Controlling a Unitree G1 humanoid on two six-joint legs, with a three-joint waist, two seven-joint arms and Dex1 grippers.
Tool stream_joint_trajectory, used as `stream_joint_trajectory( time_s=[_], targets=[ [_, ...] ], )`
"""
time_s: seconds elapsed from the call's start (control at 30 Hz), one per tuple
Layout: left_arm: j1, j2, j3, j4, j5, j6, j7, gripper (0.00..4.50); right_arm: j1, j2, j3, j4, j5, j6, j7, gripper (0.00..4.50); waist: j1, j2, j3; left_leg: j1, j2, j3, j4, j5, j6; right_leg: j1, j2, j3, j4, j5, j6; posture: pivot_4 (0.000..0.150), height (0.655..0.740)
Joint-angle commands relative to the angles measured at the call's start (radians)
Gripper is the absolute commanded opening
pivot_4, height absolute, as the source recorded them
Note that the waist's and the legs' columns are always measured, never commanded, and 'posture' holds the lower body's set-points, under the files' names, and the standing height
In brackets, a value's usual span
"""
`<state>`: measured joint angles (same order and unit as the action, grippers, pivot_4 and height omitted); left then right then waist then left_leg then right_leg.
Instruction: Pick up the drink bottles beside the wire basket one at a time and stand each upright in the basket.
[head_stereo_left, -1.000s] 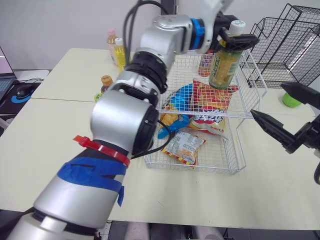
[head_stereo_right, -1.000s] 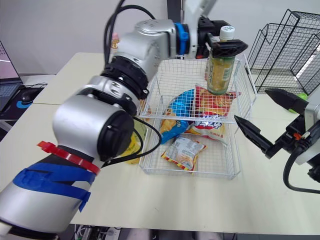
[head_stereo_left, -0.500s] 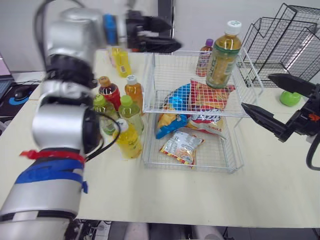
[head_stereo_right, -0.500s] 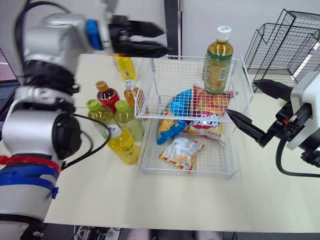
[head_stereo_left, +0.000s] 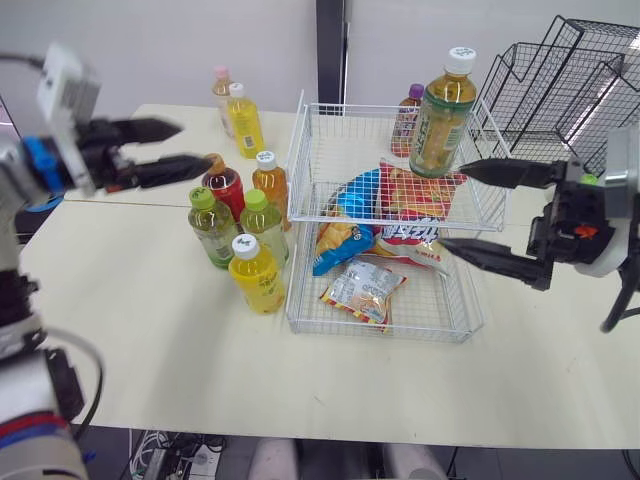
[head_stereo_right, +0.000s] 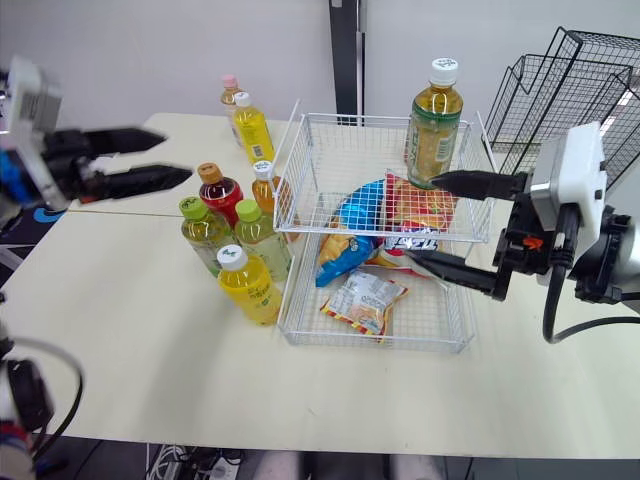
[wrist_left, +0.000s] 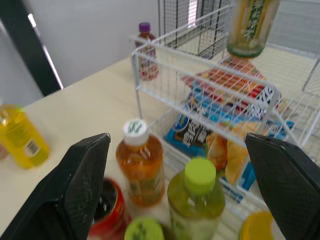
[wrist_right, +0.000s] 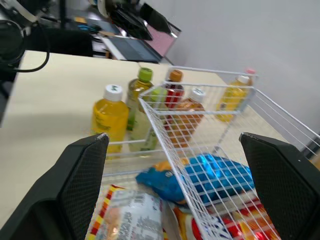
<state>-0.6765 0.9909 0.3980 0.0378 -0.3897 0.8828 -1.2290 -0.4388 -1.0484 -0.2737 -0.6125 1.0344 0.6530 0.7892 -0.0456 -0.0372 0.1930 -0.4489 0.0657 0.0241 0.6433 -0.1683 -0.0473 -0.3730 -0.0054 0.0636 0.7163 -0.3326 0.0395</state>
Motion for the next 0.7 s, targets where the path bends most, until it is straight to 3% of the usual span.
stream_joint_trajectory(
  time_s=[0.03,0.23,0.43,0.7],
  targets=[
    [0.097,-0.011,0.128,-0.089,-0.053,0.011,0.080,4.47,-0.004,0.035,0.020,-0.040,-0.014,-0.016,-0.010,4.50,0.013,0.000,0.000,0.000,0.001,-0.001,0.000,0.000,0.000,0.000,0.000,-0.001,0.000,0.000,0.000,0.150,0.7207],
    [0.303,-0.099,0.184,-0.209,-0.089,-0.005,0.209,4.47,0.101,0.095,0.020,-0.154,-0.017,-0.010,-0.061,4.50,0.021,-0.001,0.000,-0.001,0.000,-0.001,0.001,0.000,0.000,0.000,-0.004,-0.001,0.000,0.000,0.000,0.150,0.7207],
    [0.259,-0.240,0.126,-0.272,-0.112,0.021,0.432,4.47,0.035,0.099,0.072,-0.121,-0.041,0.014,-0.080,4.50,0.019,-0.002,-0.001,-0.001,-0.001,-0.001,0.002,0.001,0.001,0.001,-0.003,-0.001,0.000,0.000,0.000,0.150,0.7207],
    [0.207,-0.390,0.033,-0.326,-0.036,-0.073,0.705,4.47,0.011,0.104,0.083,-0.111,-0.039,0.030,-0.078,4.50,0.019,-0.003,-0.002,-0.001,-0.002,-0.001,0.000,0.001,0.002,0.000,-0.002,-0.001,0.000,0.000,0.000,0.150,0.7207]
  ],
)
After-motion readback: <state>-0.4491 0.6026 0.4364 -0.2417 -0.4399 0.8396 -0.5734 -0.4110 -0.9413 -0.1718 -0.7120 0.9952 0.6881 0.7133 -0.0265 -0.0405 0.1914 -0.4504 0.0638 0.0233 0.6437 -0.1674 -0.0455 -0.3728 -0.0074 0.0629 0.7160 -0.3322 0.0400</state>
